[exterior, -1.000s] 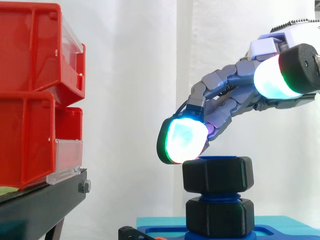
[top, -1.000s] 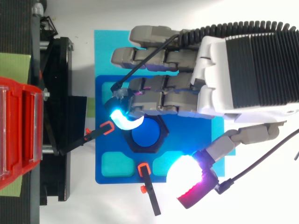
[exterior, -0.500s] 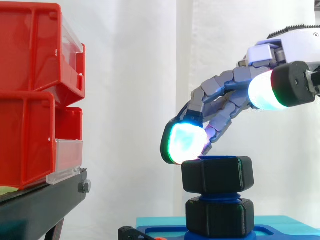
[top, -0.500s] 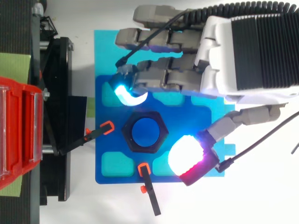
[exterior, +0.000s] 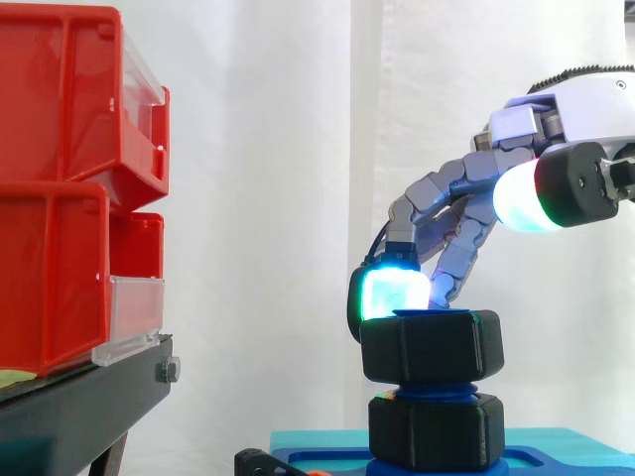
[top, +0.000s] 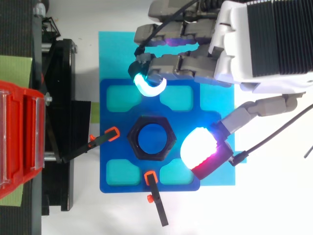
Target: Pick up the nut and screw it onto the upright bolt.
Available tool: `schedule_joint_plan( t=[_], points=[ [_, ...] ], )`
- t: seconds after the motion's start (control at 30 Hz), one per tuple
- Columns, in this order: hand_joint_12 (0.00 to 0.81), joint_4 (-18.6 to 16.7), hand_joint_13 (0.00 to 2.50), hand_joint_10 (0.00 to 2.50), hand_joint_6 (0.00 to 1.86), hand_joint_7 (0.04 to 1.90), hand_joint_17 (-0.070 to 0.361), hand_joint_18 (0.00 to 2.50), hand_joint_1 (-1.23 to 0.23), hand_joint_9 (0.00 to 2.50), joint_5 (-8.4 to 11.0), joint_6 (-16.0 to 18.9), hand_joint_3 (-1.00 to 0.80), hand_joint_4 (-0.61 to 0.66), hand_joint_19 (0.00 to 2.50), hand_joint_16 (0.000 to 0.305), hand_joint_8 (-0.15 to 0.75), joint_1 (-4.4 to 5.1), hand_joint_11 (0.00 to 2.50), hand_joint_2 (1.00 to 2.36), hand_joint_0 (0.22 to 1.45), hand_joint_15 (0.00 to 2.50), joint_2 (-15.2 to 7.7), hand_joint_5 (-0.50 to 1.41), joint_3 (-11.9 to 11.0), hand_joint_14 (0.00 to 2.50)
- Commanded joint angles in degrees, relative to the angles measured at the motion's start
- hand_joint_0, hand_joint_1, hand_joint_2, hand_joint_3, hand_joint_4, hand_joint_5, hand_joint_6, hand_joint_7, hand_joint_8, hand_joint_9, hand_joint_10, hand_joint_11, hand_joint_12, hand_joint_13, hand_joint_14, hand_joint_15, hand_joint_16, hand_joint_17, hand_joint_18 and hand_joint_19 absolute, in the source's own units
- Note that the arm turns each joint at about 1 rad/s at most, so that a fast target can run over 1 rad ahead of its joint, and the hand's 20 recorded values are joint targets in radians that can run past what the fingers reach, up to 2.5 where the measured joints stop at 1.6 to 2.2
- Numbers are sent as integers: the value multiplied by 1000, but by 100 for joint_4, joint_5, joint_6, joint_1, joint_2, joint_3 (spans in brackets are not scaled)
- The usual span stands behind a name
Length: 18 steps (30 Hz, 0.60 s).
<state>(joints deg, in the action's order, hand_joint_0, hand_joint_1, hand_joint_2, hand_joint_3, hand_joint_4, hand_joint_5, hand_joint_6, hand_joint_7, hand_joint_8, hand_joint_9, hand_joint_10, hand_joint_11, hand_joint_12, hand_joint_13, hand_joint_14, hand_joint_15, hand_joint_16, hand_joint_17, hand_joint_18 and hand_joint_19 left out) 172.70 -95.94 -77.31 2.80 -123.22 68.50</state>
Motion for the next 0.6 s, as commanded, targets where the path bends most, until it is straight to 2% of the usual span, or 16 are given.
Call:
schedule_joint_plan(
  t=[0.0,0.1,0.17,0.33,0.43,0.57],
  points=[
    [387,-8,375,0,503,761,118,238,-292,813,-4,14,-500,252,7,53,277,28,0,1000,466,0,0,-73,6,0],
    [393,-61,361,0,503,752,120,220,-294,782,-13,58,-500,253,3,53,281,45,0,1000,462,0,0,-84,6,0],
    [397,-333,348,0,503,747,121,215,-294,765,-171,111,-500,247,0,54,277,72,0,1000,460,0,0,-86,-3,0],
    [400,-720,335,0,503,745,123,203,-295,755,-329,146,-500,249,0,55,275,98,0,1000,456,0,0,-91,6,0],
    [400,-773,333,0,503,742,123,189,-295,747,-338,190,-500,244,0,55,278,116,0,1000,455,0,-9,-91,6,0],
    [400,-667,328,0,503,745,124,188,-297,741,-329,190,-500,248,0,55,280,142,0,1000,454,0,-9,-94,6,0]
  ],
)
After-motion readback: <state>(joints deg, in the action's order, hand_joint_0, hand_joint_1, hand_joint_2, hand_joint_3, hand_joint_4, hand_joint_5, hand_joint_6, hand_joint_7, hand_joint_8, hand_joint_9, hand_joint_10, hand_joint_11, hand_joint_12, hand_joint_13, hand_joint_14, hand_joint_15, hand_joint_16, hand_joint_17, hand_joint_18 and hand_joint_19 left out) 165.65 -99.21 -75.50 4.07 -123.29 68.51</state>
